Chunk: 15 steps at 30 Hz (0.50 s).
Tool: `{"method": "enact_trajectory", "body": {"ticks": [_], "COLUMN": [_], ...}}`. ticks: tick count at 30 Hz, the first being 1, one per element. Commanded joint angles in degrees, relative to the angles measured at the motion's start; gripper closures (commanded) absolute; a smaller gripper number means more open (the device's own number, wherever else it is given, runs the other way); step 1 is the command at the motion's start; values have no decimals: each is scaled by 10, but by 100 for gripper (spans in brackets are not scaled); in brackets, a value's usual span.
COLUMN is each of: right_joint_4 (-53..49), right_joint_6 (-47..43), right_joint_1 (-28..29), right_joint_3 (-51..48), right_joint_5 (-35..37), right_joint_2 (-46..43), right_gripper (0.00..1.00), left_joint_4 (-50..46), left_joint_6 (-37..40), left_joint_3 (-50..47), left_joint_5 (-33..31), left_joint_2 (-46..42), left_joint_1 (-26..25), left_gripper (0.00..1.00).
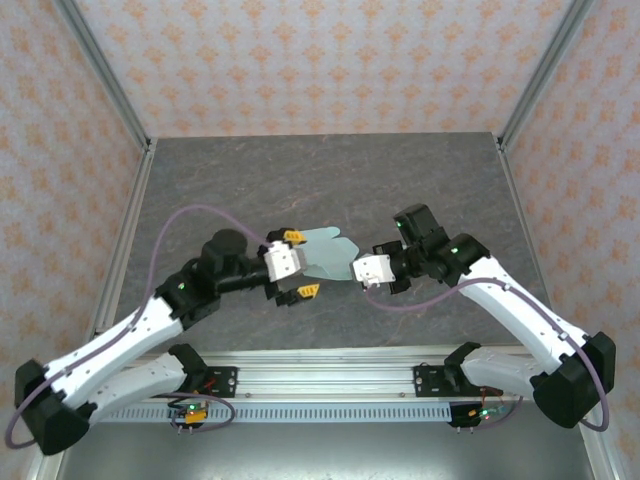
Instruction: Fold the paper box
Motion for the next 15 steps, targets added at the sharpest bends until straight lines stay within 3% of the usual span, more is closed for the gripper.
{"method": "enact_trajectory", "body": {"ticks": [1, 3, 8, 12, 15], "right_joint_4": [-37, -42, -59, -62, -61], "right_joint_6": [-31, -38, -52, -56, -59], "right_joint_1": [-3, -3, -3, -3, -3], "right_joint_3": [26, 35, 55, 60, 60], "right_joint_5": [1, 7, 15, 21, 33], "right_joint_2": [-9, -6, 4, 7, 7], "right_gripper": [100, 100, 100, 100, 100], "left_joint_4": [-43, -52, -135, -96, -92], "left_joint_6": [106, 116, 157, 177, 181], "left_joint_3": [25, 29, 86, 75, 80], "left_joint_5": [-3, -2, 47, 49, 64], "left_joint_2": [40, 54, 112, 108, 105], "left_joint_1": [-3, -3, -2, -2, -3], "left_gripper": [6, 10, 32, 63, 78]}}
